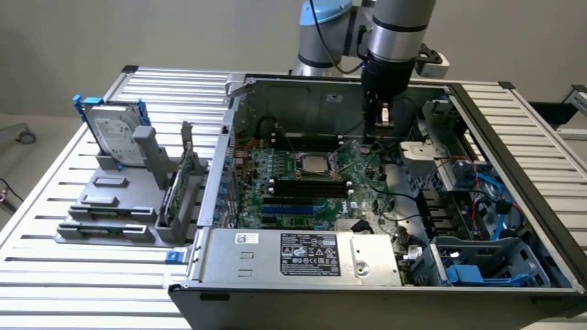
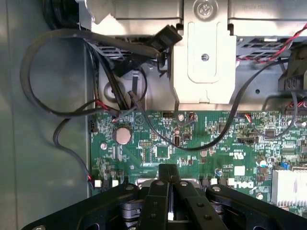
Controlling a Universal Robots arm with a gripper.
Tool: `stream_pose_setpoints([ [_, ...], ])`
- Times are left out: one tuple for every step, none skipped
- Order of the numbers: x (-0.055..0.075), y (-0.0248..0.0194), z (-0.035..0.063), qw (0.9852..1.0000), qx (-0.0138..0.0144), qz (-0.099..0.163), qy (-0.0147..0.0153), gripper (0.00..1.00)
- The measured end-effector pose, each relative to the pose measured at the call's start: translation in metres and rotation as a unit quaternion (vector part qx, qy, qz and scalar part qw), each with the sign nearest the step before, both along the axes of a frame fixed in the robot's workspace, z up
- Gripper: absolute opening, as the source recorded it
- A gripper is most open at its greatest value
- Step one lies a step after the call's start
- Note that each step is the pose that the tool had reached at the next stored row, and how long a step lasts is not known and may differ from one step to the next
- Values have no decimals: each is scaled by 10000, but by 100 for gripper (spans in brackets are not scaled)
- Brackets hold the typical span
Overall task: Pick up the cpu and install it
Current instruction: 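Close the cpu cover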
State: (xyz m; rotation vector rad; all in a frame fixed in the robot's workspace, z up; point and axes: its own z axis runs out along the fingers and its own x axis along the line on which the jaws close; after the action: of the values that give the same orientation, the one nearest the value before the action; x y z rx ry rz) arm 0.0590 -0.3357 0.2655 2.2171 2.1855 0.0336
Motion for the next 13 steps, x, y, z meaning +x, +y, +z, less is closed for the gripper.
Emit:
stream_pose_setpoints([
  [8,0,-3,10000,0,0,0,11],
  [13,-1,-9,10000,0,0,0,11],
  [15,-1,-23,10000,-1,0,0,11],
  [18,-2,-42,10000,-1,0,0,11],
  [19,-2,-59,10000,-1,-1,0,11],
  [20,-2,-78,10000,-1,-1,0,11],
  [21,-2,-96,10000,0,-1,0,11],
  [23,-2,-115,10000,0,-1,0,11],
  [25,-2,-134,10000,-1,0,0,11],
  [27,-2,-151,10000,-1,0,0,11],
  [29,-2,-169,10000,-1,0,0,11],
  [30,-2,-188,10000,0,0,0,11],
  [31,-1,-206,10000,0,-1,0,11],
])
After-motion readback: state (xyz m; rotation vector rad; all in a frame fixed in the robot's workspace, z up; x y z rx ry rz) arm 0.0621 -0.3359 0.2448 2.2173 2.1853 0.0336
